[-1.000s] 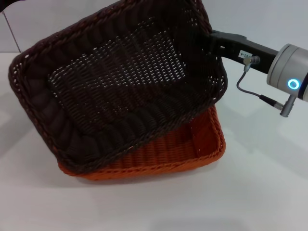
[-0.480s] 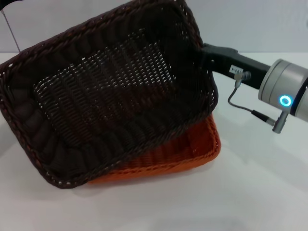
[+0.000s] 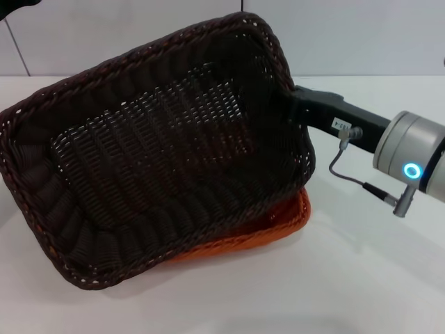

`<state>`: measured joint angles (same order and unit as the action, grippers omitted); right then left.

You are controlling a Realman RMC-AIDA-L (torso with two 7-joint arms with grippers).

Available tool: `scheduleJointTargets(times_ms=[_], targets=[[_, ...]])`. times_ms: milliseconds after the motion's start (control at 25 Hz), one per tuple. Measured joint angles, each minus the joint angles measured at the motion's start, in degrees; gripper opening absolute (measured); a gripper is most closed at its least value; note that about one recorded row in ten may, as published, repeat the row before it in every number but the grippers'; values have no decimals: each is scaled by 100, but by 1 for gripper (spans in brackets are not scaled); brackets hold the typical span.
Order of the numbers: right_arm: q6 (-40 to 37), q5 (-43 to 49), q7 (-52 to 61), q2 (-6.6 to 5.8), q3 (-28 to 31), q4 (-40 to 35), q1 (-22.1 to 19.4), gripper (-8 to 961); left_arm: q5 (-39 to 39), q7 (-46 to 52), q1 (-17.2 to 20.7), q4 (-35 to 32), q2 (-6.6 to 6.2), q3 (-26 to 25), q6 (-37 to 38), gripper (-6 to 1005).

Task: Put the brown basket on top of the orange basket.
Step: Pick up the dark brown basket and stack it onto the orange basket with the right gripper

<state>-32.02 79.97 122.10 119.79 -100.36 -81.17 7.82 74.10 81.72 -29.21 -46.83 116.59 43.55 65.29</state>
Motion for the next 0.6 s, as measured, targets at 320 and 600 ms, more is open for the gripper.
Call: scheduleJointTargets(times_ms=[320,600], targets=[[-9,-146,-2,0,-183,-34,-207,181,-2,-1,-24,55,-5,30,-25,780],[-43,-320,25,0,-328,-57,-344,181,2,-3,-59,116,-15,39,-35,780]])
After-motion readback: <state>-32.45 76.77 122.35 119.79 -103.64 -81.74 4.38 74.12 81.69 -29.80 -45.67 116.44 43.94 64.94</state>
